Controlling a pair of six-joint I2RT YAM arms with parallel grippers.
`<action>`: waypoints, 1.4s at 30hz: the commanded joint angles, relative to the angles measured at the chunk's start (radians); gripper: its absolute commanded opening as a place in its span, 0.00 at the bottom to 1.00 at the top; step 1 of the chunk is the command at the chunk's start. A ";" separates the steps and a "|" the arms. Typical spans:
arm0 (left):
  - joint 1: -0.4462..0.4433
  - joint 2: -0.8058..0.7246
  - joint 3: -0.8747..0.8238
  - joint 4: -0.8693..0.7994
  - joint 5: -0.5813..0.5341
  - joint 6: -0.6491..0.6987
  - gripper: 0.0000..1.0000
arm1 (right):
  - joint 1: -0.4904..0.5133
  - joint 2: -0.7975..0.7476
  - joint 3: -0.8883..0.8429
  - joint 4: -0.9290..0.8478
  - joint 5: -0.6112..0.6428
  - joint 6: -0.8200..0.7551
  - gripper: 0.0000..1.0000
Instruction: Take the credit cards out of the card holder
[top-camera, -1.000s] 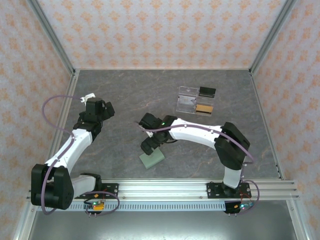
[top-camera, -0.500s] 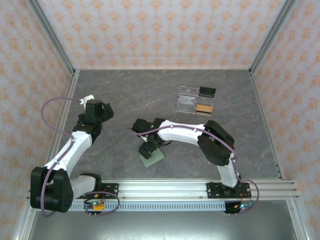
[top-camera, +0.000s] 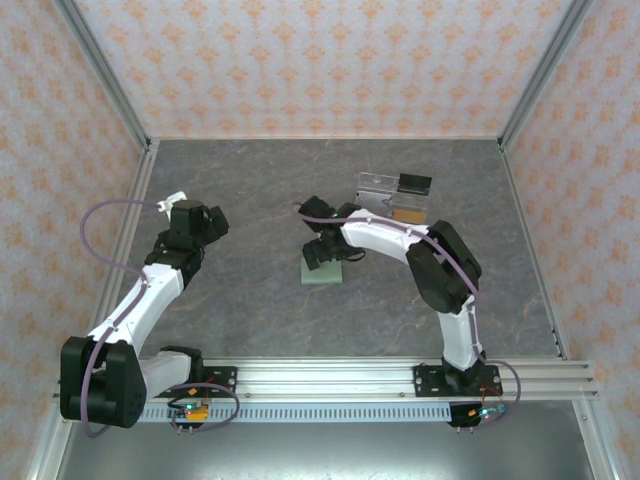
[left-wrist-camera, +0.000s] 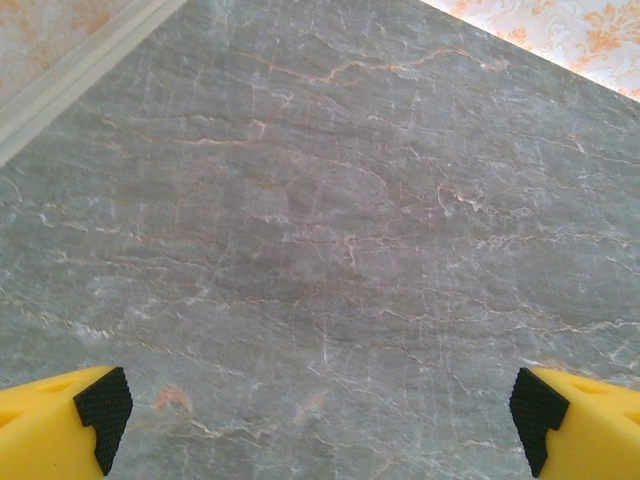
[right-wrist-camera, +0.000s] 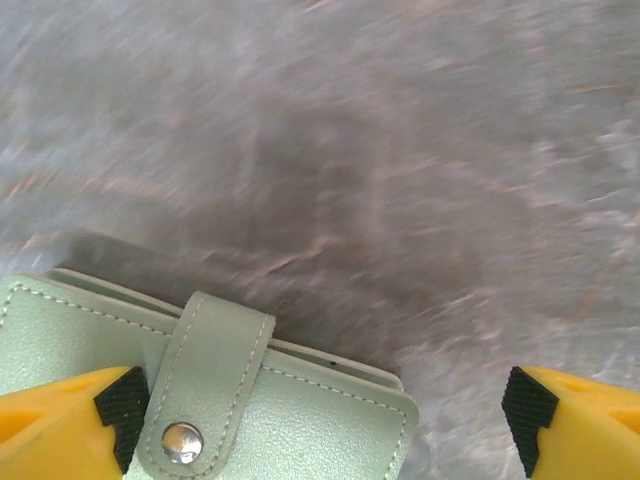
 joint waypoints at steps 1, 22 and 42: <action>-0.005 0.021 0.002 -0.053 0.048 -0.082 1.00 | -0.045 -0.054 -0.037 0.066 -0.140 0.081 0.92; -0.146 0.111 -0.006 -0.068 0.318 -0.308 0.99 | -0.049 -0.112 -0.112 0.074 -0.262 0.186 0.67; -0.338 0.328 0.050 -0.015 0.547 -0.401 0.63 | -0.073 -0.201 -0.218 0.137 -0.327 0.229 0.48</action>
